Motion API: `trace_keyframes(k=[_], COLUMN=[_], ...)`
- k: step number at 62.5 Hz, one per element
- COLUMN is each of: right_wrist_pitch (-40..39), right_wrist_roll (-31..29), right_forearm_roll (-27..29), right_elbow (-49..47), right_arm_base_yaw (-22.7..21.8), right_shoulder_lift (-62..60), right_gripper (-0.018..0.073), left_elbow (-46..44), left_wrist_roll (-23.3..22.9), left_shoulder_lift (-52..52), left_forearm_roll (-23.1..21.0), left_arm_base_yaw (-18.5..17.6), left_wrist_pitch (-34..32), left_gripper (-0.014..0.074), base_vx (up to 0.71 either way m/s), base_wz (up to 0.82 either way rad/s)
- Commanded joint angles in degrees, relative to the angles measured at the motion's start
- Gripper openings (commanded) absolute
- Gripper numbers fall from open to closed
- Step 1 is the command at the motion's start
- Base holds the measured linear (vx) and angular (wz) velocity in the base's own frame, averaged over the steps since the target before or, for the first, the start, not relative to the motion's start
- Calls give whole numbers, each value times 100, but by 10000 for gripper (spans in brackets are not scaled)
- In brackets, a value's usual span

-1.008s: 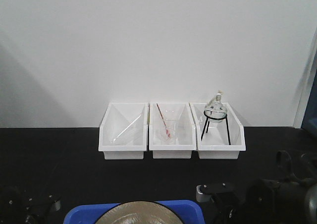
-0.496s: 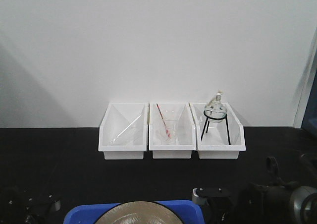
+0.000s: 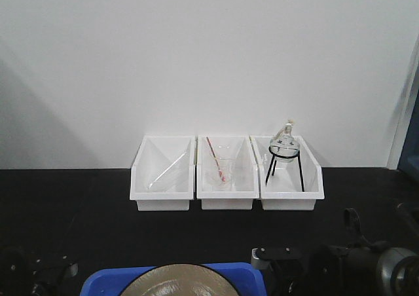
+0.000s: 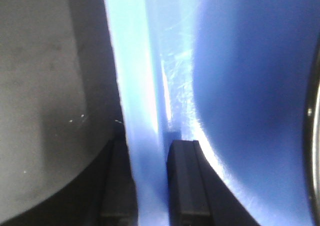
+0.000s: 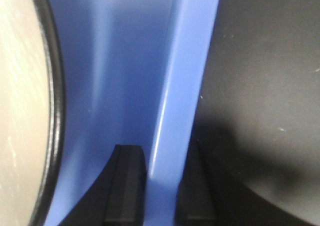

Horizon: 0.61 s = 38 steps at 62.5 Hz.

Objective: Place disk in tray to left cabinet
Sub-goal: 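Close both grippers on the blue tray rims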

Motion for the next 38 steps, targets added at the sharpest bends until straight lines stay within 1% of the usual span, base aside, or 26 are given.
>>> trace_keyframes(k=[1,9,14,18,25,31,38], right_wrist_pitch=[142,225,269,390,870,1393,1890], right_wrist_roll=[-15,-15,12,147,443,463,463], right_forearm_roll=[140,65,-84,-297,-511,-561,-582], right_elbow=[-51,-51,-64,-148,-518,-929,-1393], right_arm_base_yaw=[113,106,106,88,-79,-261,-425], right_shoulder_lift=[-109,-355,-564,-741,-916,-997,-1063], right_gripper=[-5,-3,-3,-3,-3,-3,-3], left_elbow=[-139,-437,-696,-911,-1337,-1690,-2185], left_wrist_roll=[24,24,18,13,-1,-144,-200], left_shoulder_lift=[-148,-148,-148,-148,-148,-148,-148], left_forearm_roll=[-35,-30,-28,-28,-36,-29,-29], left_arm_base_yaw=[-41,-41,-41,-41,-41,-41,-41], left_wrist_pitch=[-20,423,769,999,1358,1703,2047], left_gripper=[-4,-1,-1,-1,-1,-1,-1], base_vx=[0,0,0,0,0,0,0], base_wz=[0,0,0,0,0,0,0])
